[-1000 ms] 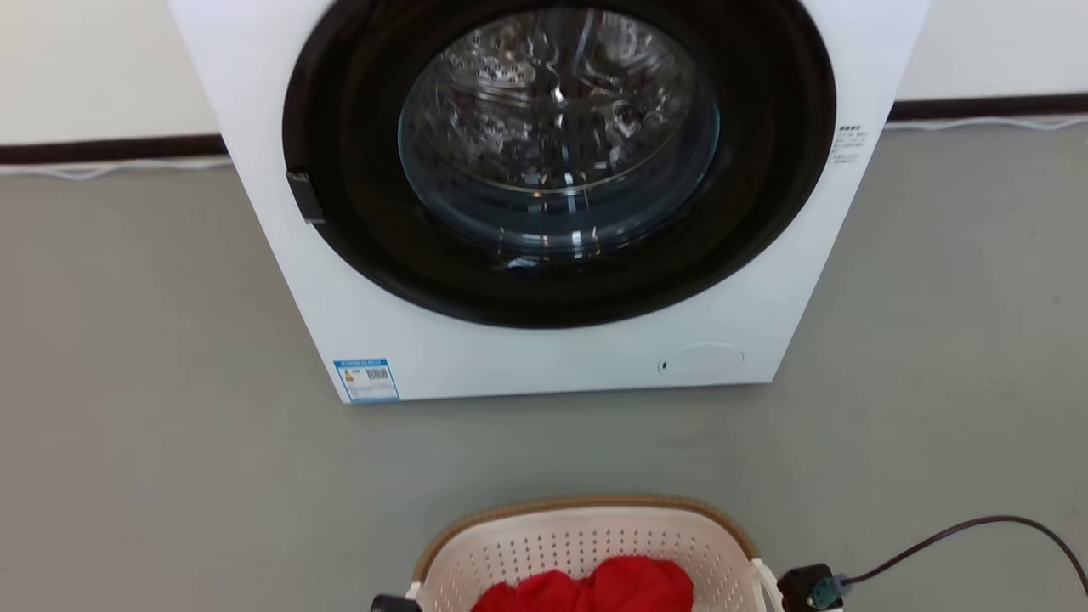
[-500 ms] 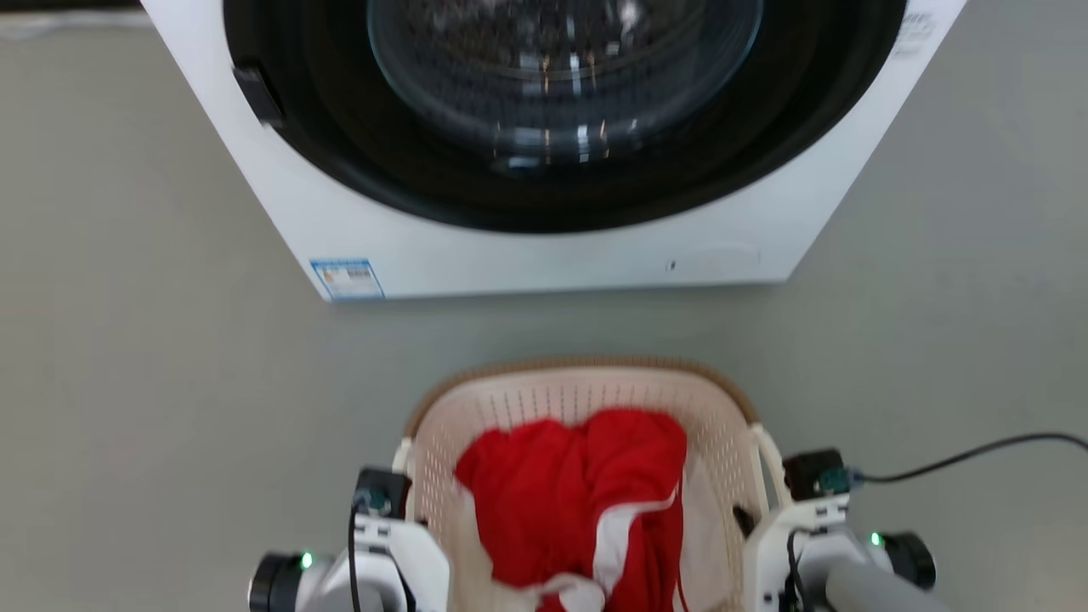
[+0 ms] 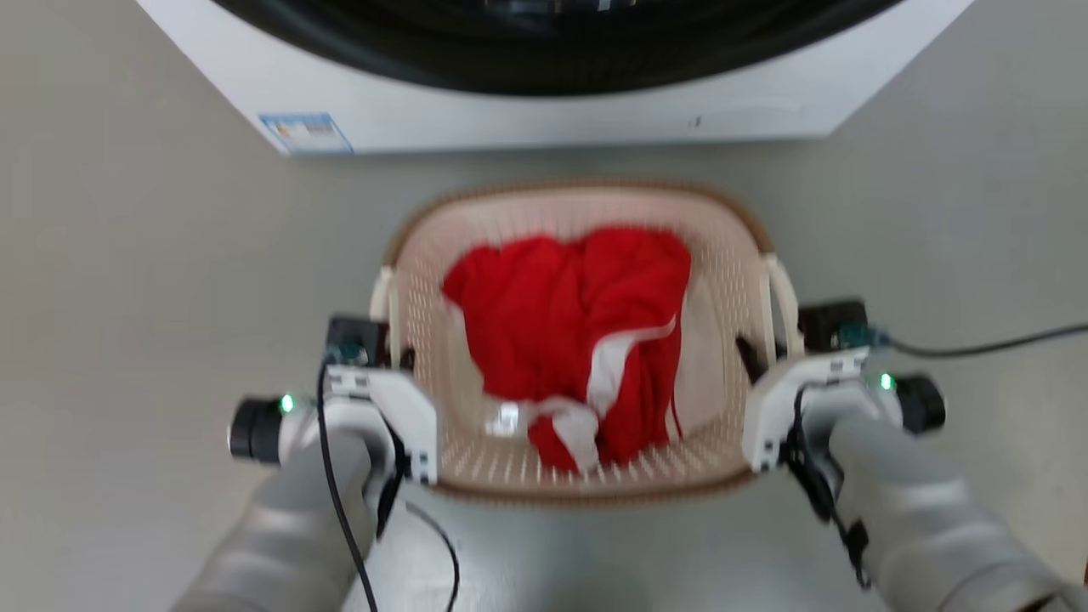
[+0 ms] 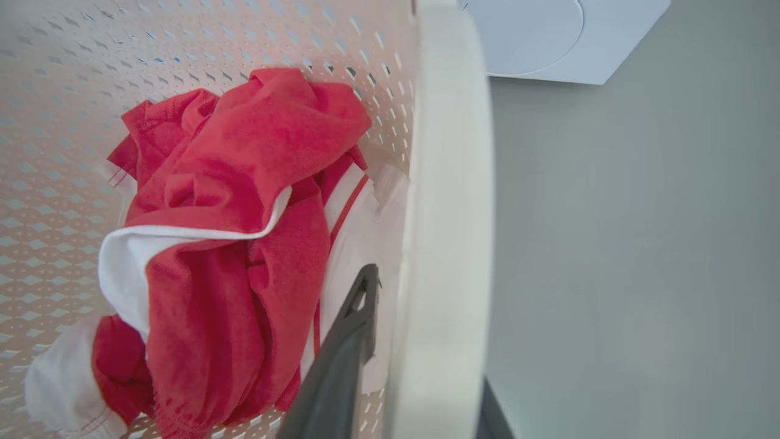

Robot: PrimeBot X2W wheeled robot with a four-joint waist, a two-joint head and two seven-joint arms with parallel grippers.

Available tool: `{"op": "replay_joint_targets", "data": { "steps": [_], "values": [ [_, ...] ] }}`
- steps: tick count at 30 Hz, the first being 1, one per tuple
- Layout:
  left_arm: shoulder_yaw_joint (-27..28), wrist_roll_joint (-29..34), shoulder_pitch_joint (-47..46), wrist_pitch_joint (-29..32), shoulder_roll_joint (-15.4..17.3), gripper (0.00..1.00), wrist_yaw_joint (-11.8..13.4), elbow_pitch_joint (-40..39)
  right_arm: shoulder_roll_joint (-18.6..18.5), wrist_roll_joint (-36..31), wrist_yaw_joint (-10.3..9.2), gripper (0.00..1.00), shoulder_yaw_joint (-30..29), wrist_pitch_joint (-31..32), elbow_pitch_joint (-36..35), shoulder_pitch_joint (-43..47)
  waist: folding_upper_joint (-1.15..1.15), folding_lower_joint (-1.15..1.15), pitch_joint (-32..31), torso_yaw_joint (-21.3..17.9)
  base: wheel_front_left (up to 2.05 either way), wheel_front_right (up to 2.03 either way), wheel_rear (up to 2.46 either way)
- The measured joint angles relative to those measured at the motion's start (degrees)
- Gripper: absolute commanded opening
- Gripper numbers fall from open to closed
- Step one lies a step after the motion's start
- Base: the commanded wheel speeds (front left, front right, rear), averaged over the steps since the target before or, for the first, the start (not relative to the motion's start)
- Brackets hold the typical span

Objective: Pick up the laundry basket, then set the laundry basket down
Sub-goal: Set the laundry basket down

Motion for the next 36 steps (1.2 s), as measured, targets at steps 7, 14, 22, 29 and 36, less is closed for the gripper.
{"op": "replay_joint_targets", "data": {
  "steps": [7,14,22,29,36],
  "values": [
    [2.0,0.5,-5.7,-0.5,1.3,0.0,1.1,-1.4,0.0,-2.0,0.0,0.0,-1.3,-1.4,0.0,-6.0,0.0,0.0,7.1,-0.1,0.0,0.0,0.0],
    [5.3,4.0,-9.9,-0.5,2.9,0.0,3.3,-5.7,-0.6,-4.3,0.0,0.0,-3.7,-2.5,0.0,-11.3,0.0,0.0,14.7,-0.1,0.0,0.0,0.0],
    [9.7,8.4,-11.5,-0.4,3.9,0.0,4.6,-9.9,-2.5,-8.3,0.01,0.0,-8.3,-2.7,-3.1,-13.0,0.0,0.01,20.1,0.5,0.0,0.0,0.0],
    [13.3,11.6,-11.5,-0.5,4.1,0.0,5.0,-11.6,-2.7,-12.5,0.01,0.0,-12.7,-3.0,-5.0,-13.1,0.0,0.01,21.9,0.6,0.0,0.0,0.0],
    [16.3,14.6,-11.6,-0.5,3.6,0.0,4.5,-11.7,-2.7,-16.6,0.07,0.0,-16.9,-3.0,-6.0,-13.0,0.0,0.01,23.3,0.9,0.0,0.0,0.0]
  ]
}}
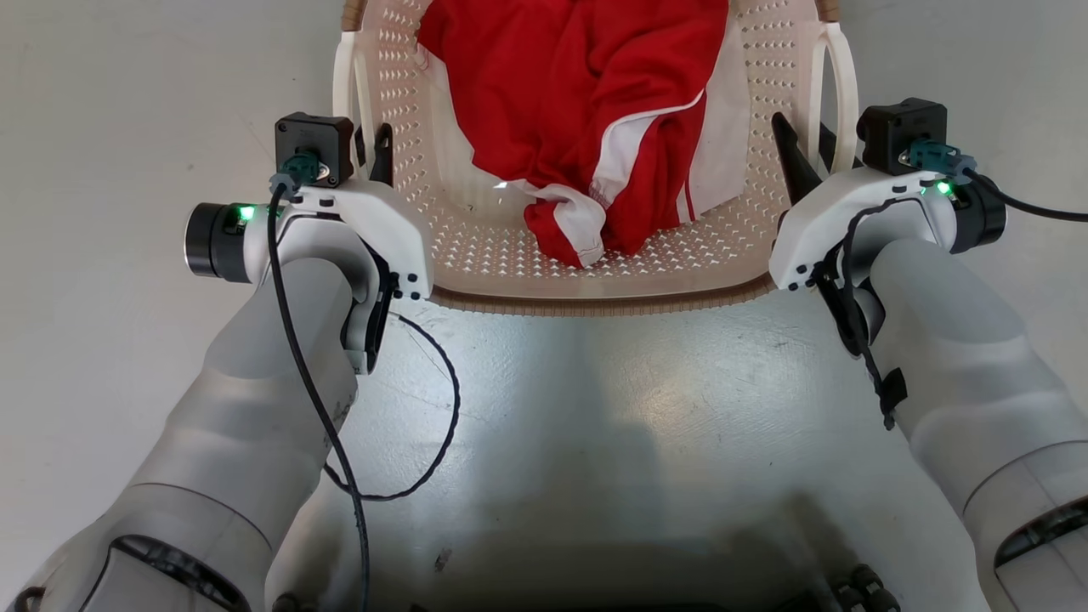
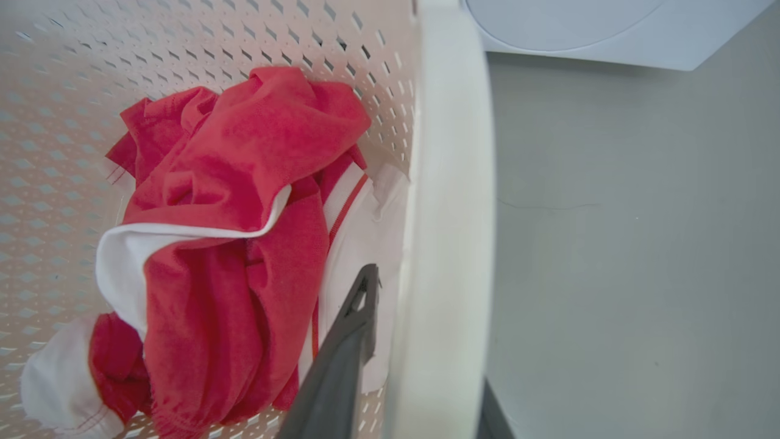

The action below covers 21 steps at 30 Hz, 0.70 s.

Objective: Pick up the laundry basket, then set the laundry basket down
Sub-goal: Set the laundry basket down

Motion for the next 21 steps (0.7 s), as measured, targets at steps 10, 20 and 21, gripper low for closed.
{"op": "replay_joint_targets", "data": {
  "steps": [10,20,21],
  "values": [
    [3.1,2.9,-0.9,0.0,-0.7,0.0,-0.9,0.7,0.1,-3.6,0.0,0.0,-4.0,0.0,-1.0,0.0,0.0,0.0,1.6,0.0,0.0,0.0,0.0],
    [4.7,4.6,-1.9,-0.2,-1.8,0.0,-2.1,3.5,0.7,-6.5,0.02,0.19,-7.3,0.0,-0.9,0.1,0.0,0.0,2.4,0.1,0.0,0.0,0.0],
    [4.7,4.7,-2.1,-0.3,-2.1,0.38,-2.5,4.4,0.8,-6.8,0.03,0.97,-8.0,0.0,-0.9,0.1,0.0,0.0,2.4,0.1,0.0,0.0,0.0]
  ]
}}
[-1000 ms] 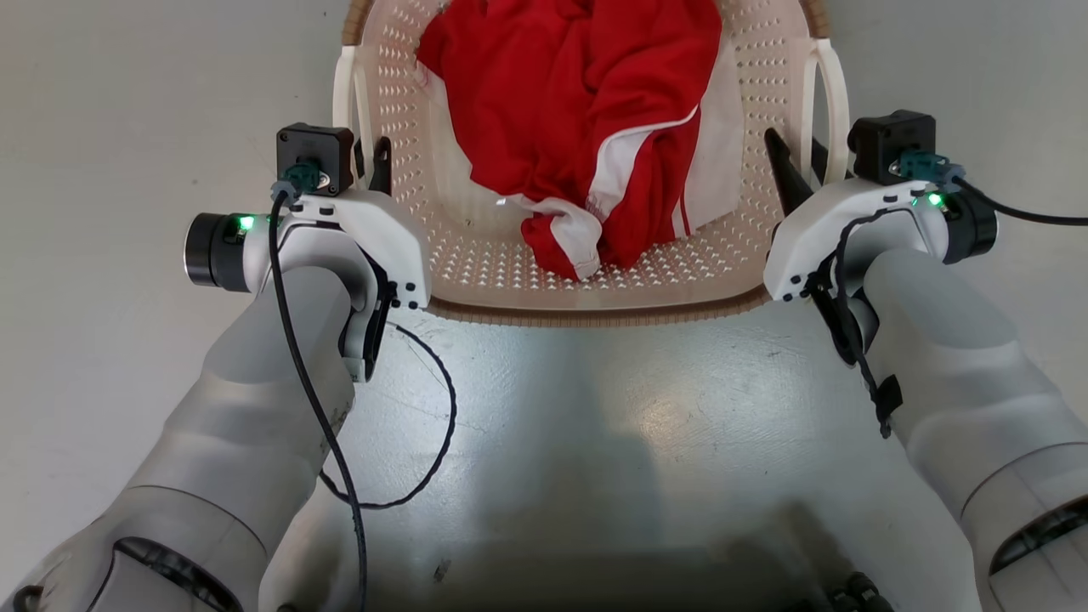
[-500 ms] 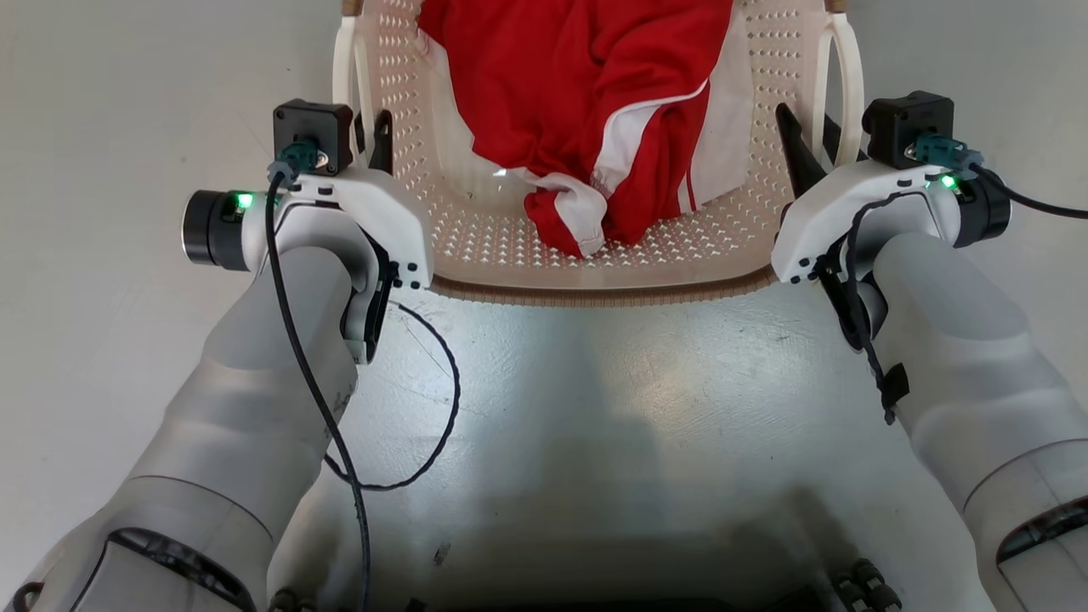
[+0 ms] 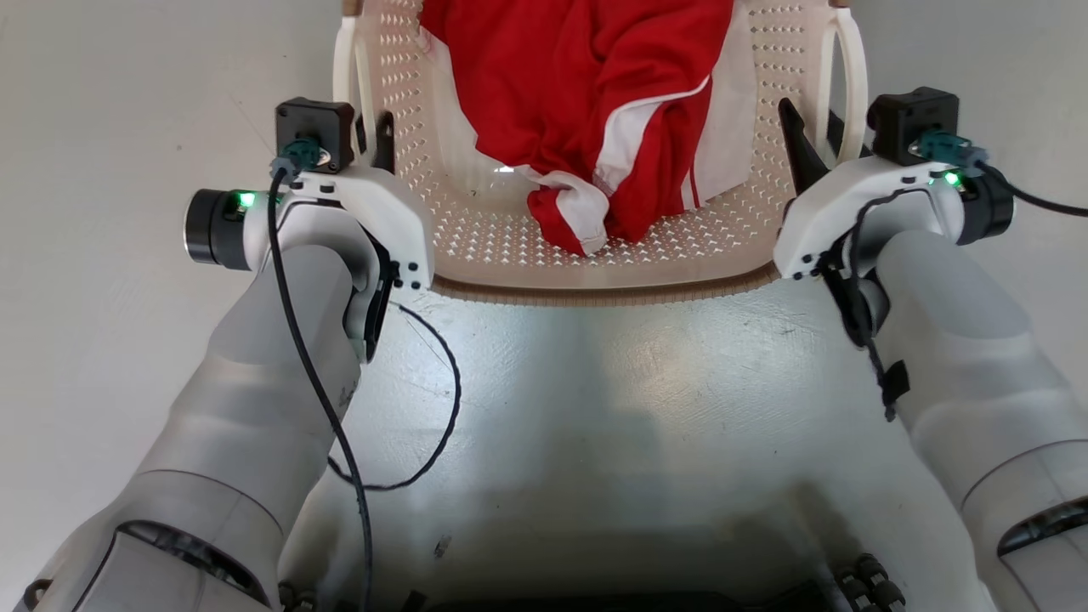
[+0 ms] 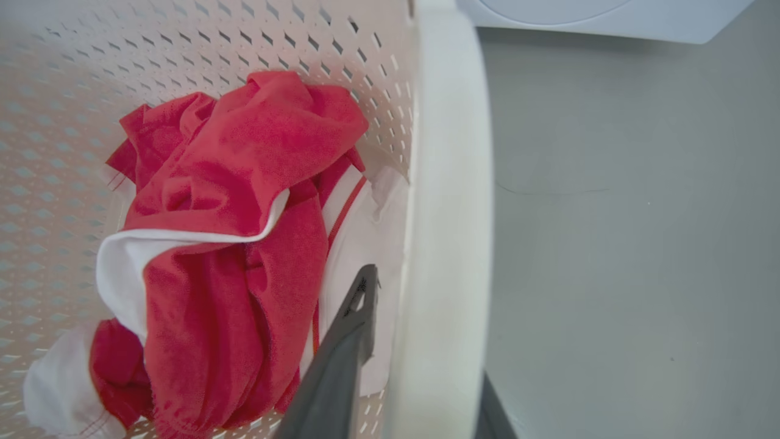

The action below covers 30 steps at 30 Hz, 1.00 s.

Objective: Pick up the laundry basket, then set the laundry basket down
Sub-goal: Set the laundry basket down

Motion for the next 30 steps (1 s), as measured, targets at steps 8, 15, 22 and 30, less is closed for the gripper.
{"op": "replay_joint_targets", "data": {
  "steps": [8,15,22,30],
  "values": [
    [1.1,0.7,-0.9,0.2,-0.6,1.0,0.0,1.6,-0.5,-3.9,0.49,1.0,-4.1,-0.2,-0.2,0.0,0.0,0.0,0.3,0.4,0.0,0.0,0.0],
    [2.2,1.4,-0.9,0.2,-0.8,1.0,0.0,1.9,-0.6,-7.2,0.48,1.0,-8.6,-0.2,-2.7,1.5,0.0,0.0,-0.7,0.4,0.0,0.0,0.0],
    [3.2,2.0,-0.7,0.2,-0.8,1.0,0.0,1.9,-0.3,-9.1,0.48,1.0,-11.3,-0.2,-3.7,2.9,0.0,0.0,-2.3,0.4,0.0,0.0,0.0],
    [3.9,2.5,1.5,0.2,-1.0,1.0,0.0,2.5,0.8,-10.1,0.48,1.0,-13.1,-0.2,-4.7,4.8,0.0,0.0,-5.2,0.3,0.0,0.0,0.0]
  ]
}}
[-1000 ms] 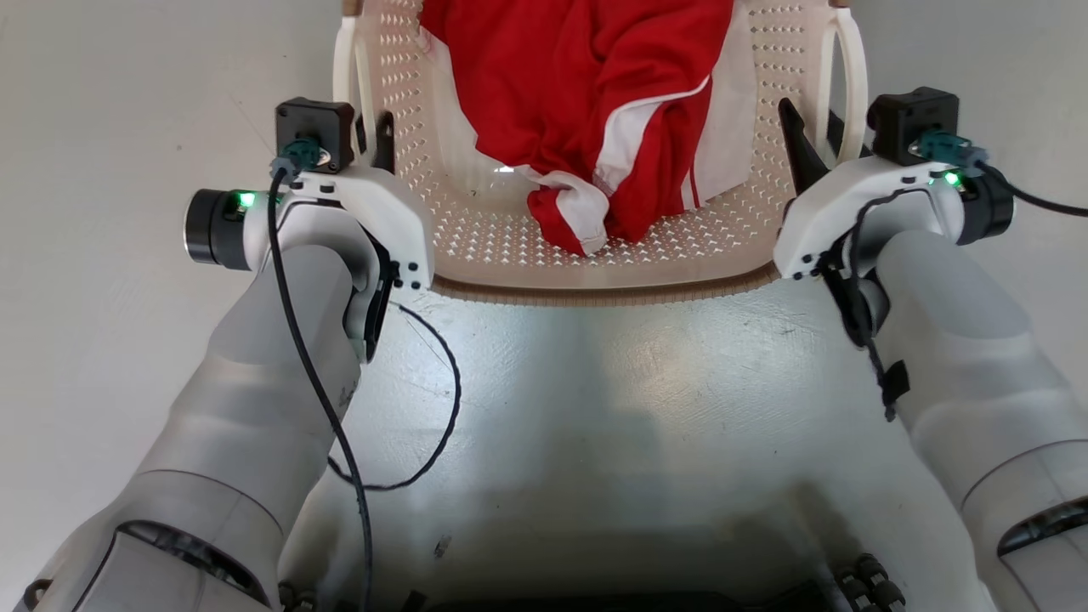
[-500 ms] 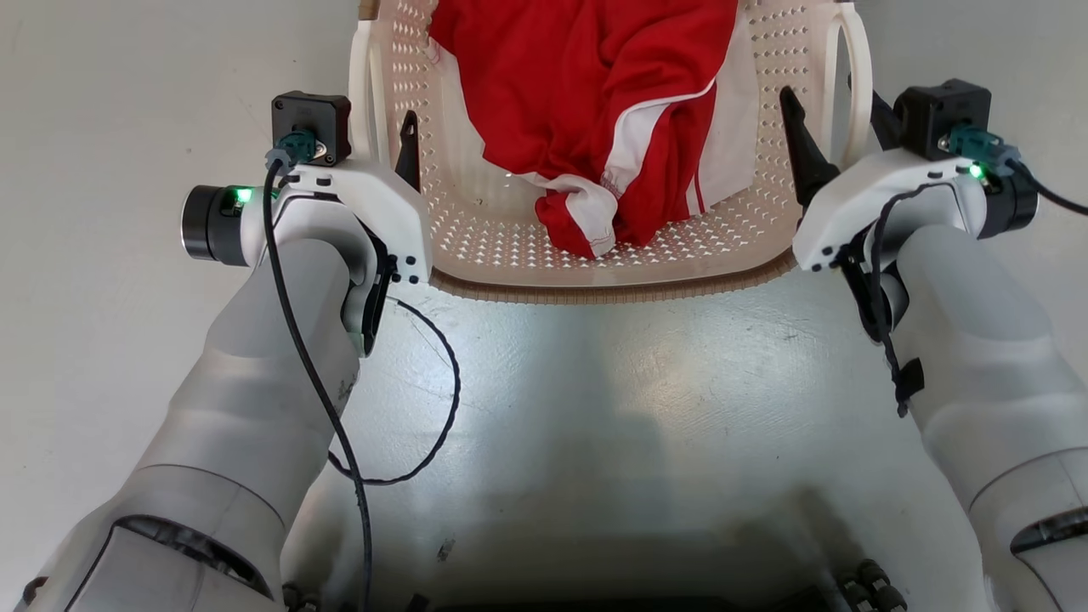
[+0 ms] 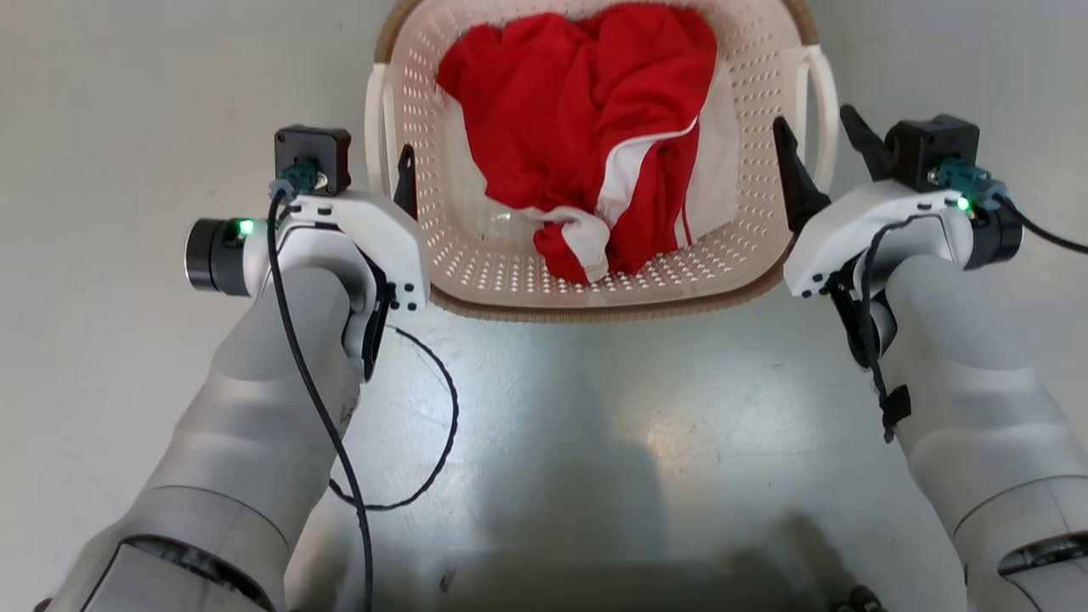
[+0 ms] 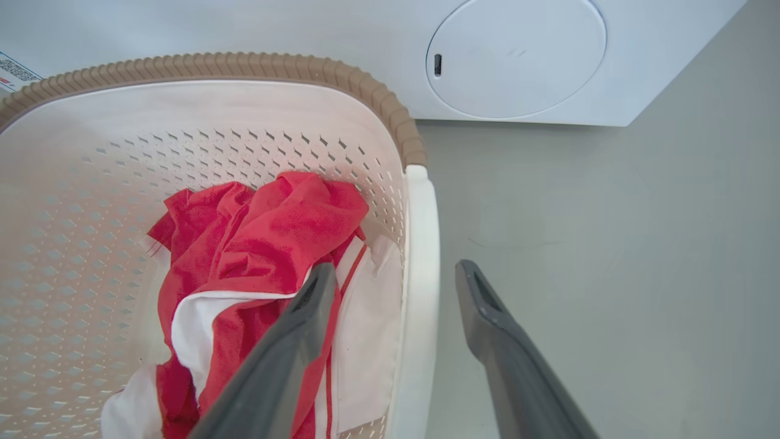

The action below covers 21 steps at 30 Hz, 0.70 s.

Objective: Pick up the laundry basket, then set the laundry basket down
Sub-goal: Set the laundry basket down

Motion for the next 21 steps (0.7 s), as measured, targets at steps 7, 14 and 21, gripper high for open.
{"op": "replay_joint_targets", "data": {
  "steps": [7,14,21],
  "values": [
    [1.0,0.1,2.5,0.0,-0.3,1.0,0.0,0.6,0.3,-0.5,0.0,1.0,-1.2,0.0,-1.9,2.2,0.0,0.0,-4.6,-0.2,0.0,0.0,0.0],
    [4.3,0.1,6.2,0.0,-0.4,1.0,0.3,-3.2,0.4,-0.5,0.0,1.0,-2.3,0.0,-4.4,5.2,0.0,0.0,-10.9,-0.2,0.0,0.0,0.0],
    [7.9,1.9,11.6,0.0,-0.2,1.0,0.5,-8.0,-0.1,-1.6,0.0,1.0,-4.2,0.0,-8.9,9.1,0.0,0.0,-18.4,0.2,0.0,0.0,0.0]
  ]
}}
